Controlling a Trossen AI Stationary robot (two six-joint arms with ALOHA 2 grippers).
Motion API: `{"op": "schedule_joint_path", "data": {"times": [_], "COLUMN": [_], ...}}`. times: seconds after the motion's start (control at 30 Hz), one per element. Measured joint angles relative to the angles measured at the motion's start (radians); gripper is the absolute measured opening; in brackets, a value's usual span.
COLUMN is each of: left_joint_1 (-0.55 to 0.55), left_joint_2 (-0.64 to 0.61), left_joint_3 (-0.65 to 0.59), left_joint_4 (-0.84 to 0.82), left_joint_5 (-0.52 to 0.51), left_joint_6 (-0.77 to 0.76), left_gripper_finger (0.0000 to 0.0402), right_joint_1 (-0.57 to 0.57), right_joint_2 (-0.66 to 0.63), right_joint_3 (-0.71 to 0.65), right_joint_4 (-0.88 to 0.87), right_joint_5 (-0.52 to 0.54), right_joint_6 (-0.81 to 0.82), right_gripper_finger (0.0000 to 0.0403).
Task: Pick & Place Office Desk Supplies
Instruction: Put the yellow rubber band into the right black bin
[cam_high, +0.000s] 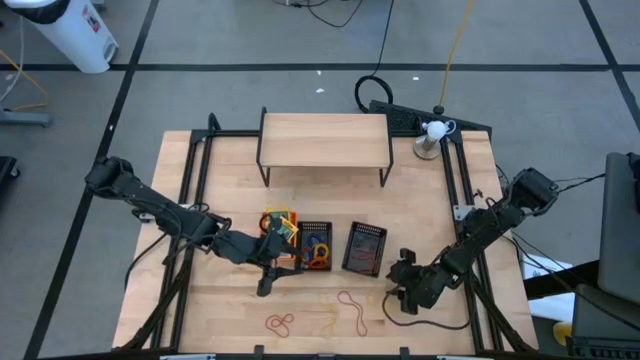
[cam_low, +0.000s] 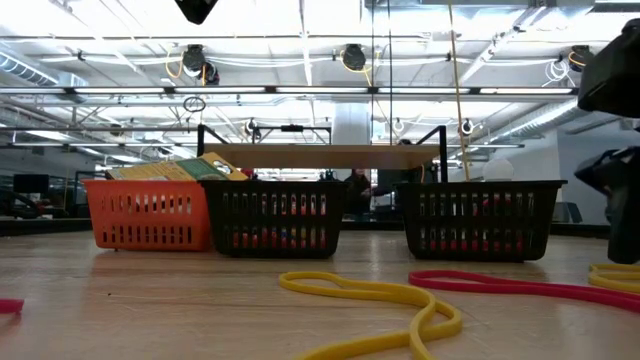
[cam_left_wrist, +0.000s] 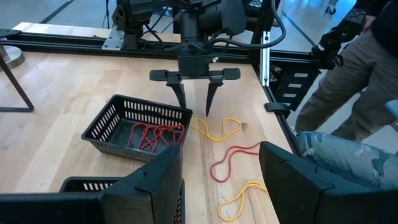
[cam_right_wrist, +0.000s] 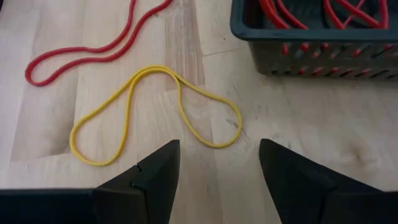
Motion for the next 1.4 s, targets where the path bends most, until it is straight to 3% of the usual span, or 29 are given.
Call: {"op": "schedule_joint_path", "data": {"times": [0.13, 0.63, 1.4], "left_joint_1": [0.0, 0.0, 0.001], "left_joint_2": [0.0, 0.0, 0.0], "left_joint_3": [0.0, 0.0, 0.0], "left_joint_4": [0.0, 0.006, 0.002], "left_joint_5": [0.0, -0.035, -0.037], "left_joint_6": [-0.004, -0.008, -0.001], "left_gripper_finger": [0.0209, 0.0209, 0.0209], "right_joint_1": [0.0, -0.05, -0.088], "right_joint_2": [-0.001, 0.019, 0.083], "right_joint_3": [-0.015, -0.019, -0.017], "right_joint_4": [0.011, 0.101, 0.219], "right_joint_5": [0.001, -0.004, -0.13], "right_joint_6": [-0.012, -0.336, -0.219], "right_gripper_finger": [0.021, 0.021, 0.0199]}}
